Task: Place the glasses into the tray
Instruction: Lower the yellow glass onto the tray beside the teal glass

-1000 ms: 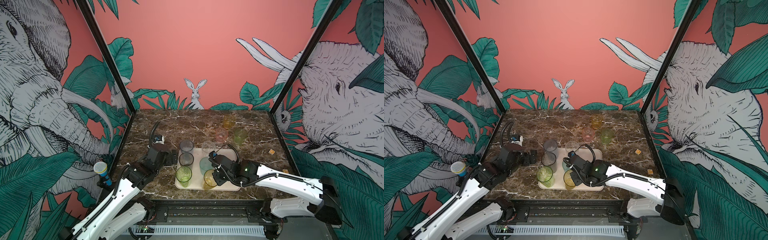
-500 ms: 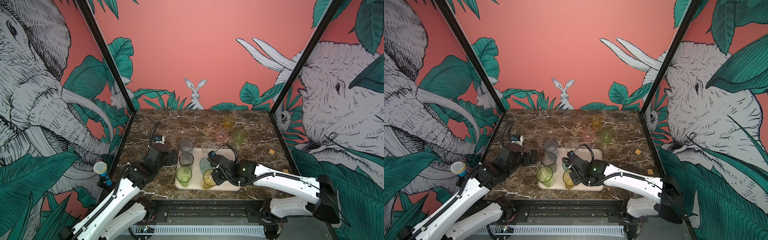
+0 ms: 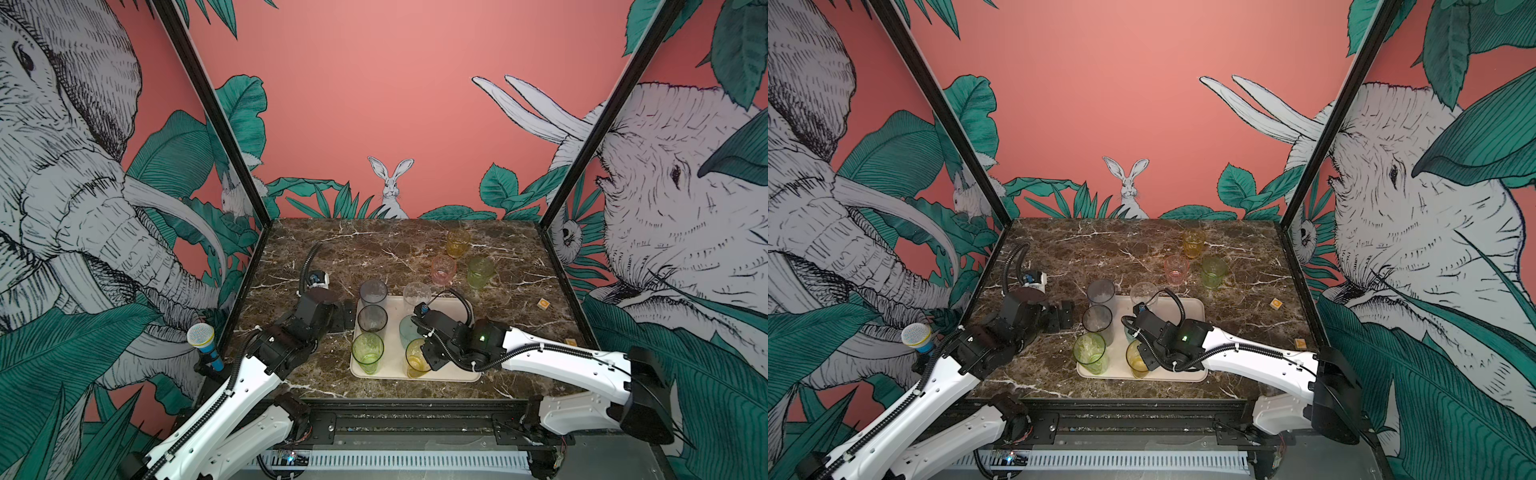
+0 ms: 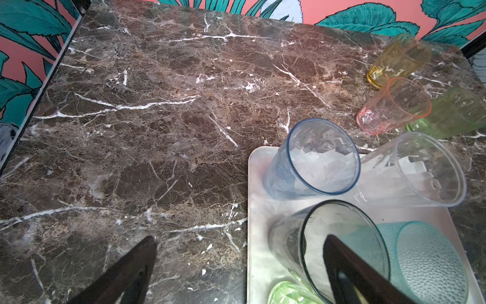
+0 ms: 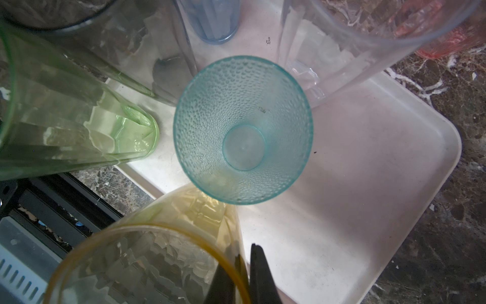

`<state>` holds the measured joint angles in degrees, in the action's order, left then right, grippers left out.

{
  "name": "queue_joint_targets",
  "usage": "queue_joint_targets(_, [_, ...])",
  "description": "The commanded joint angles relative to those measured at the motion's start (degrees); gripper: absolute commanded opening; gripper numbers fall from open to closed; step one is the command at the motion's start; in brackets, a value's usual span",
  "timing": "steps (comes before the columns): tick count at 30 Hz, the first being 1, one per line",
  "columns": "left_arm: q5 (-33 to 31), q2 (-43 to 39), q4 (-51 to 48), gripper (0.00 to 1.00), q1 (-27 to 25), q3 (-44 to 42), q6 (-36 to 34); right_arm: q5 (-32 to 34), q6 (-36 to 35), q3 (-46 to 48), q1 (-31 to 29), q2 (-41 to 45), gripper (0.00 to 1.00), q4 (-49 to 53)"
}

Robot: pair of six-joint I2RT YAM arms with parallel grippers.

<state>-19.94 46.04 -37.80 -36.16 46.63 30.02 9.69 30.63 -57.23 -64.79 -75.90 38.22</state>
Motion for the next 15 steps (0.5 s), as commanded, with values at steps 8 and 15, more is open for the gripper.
queue_joint_targets(8, [-0.62,-0.79,-0.31,0.99,0.39,-1.19,1.09,0.2,-0.32,-1.52,-0.47,-1.81,0.02,0.73])
queue_joint_targets(15, [-0.53,-1.11,-0.37,0.99,0.39,-1.52,1.29,-0.05,-0.14,-2.07,-0.47,-2.2,0.13,1.2])
